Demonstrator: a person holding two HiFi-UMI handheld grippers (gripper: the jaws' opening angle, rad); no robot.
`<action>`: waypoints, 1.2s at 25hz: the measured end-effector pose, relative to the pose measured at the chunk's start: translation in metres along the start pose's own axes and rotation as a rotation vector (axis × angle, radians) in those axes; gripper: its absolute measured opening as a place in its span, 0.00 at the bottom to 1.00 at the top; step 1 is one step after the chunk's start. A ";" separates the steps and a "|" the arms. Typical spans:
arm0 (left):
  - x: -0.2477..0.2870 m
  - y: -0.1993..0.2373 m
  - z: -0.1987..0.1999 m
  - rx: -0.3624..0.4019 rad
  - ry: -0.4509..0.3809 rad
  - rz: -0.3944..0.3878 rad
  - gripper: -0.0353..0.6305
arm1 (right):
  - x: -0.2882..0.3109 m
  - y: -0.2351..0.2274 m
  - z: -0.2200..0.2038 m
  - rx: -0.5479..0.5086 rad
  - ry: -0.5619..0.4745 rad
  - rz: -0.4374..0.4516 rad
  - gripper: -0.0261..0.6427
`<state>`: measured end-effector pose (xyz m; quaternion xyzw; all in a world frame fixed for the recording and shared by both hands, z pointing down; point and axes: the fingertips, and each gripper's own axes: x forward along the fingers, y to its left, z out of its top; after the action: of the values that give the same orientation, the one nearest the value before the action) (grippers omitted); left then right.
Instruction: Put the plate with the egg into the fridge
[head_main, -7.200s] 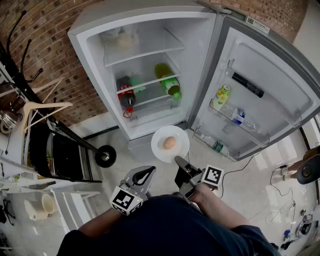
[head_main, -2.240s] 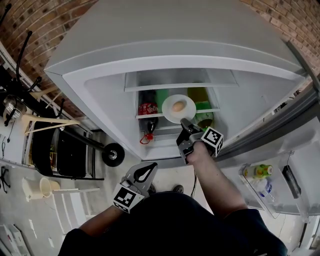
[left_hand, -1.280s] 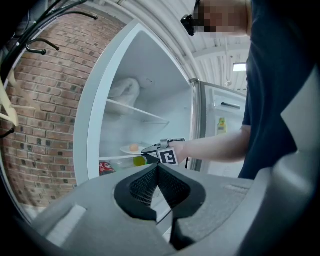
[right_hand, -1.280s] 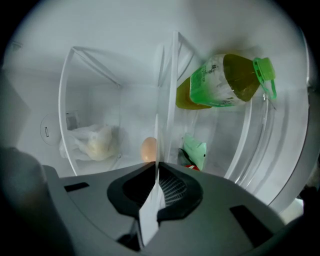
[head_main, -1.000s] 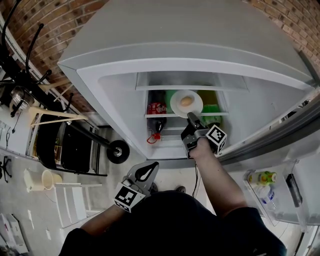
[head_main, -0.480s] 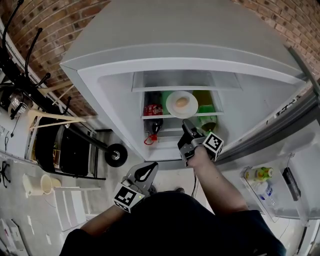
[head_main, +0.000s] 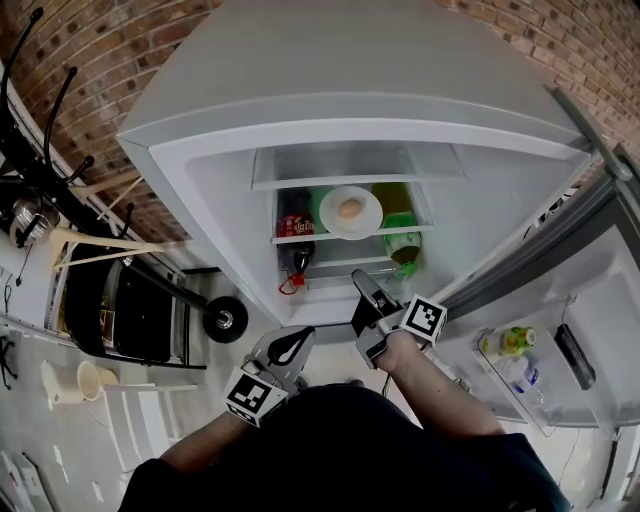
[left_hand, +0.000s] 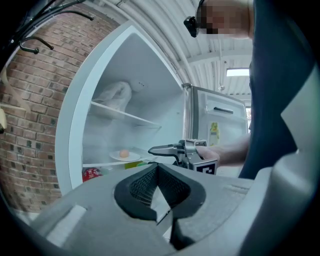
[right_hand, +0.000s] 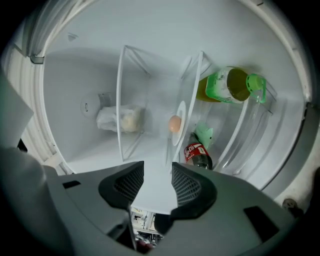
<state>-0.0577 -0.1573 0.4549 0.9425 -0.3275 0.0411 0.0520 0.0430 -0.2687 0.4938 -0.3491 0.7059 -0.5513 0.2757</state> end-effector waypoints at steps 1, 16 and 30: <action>0.001 -0.001 0.000 0.001 0.000 -0.004 0.06 | -0.004 0.001 -0.003 -0.018 0.010 0.001 0.31; 0.013 -0.011 0.006 0.010 -0.005 -0.061 0.06 | -0.033 0.033 -0.058 -0.445 0.204 0.098 0.11; 0.017 -0.015 0.009 0.031 0.000 -0.082 0.06 | -0.047 0.057 -0.091 -1.111 0.351 0.136 0.06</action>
<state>-0.0352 -0.1573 0.4466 0.9558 -0.2880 0.0439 0.0391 -0.0096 -0.1698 0.4607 -0.2989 0.9448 -0.1294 -0.0349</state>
